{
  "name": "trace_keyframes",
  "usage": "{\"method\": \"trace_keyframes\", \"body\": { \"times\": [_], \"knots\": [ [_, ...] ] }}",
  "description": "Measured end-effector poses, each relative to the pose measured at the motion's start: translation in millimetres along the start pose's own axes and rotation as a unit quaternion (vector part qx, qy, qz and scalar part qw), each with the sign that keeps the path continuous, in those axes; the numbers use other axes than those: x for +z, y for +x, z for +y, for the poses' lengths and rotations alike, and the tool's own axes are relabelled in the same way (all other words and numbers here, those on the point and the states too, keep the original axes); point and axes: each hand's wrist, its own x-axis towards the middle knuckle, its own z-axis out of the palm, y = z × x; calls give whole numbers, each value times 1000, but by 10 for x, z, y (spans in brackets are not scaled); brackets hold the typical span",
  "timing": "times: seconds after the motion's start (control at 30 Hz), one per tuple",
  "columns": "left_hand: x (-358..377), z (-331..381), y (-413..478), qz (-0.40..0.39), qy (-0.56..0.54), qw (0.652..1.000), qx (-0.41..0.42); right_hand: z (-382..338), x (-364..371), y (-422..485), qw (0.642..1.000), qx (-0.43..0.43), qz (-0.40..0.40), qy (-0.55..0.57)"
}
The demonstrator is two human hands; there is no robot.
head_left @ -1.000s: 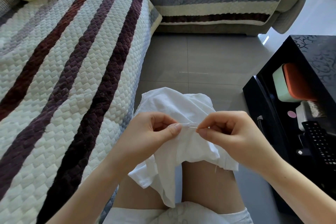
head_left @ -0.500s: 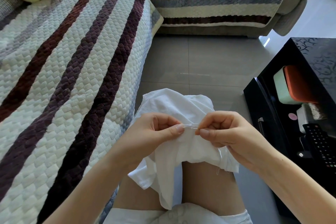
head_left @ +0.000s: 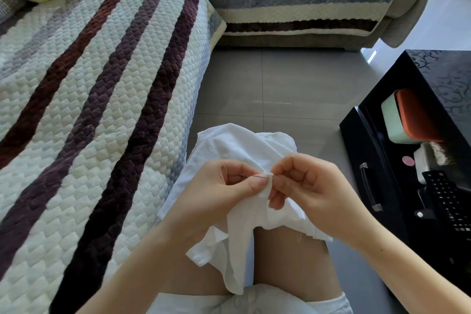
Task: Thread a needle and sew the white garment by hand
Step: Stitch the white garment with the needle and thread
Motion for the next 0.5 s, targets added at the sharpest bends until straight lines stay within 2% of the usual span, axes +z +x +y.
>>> {"method": "trace_keyframes", "body": {
  "times": [0.13,0.27,0.37,0.5],
  "knots": [
    [13,-5,6,6,-3,1000,11,14,38,-74,982,-65,18,-176],
    [34,-20,29,18,-10,1000,21,16,92,-67,938,-180,116,-274],
    [31,-19,25,11,-29,999,27,44,85,-24,899,-254,168,-315],
    [33,-29,2,-1,-36,999,25,98,54,36,901,-264,172,-297]
  ]
}}
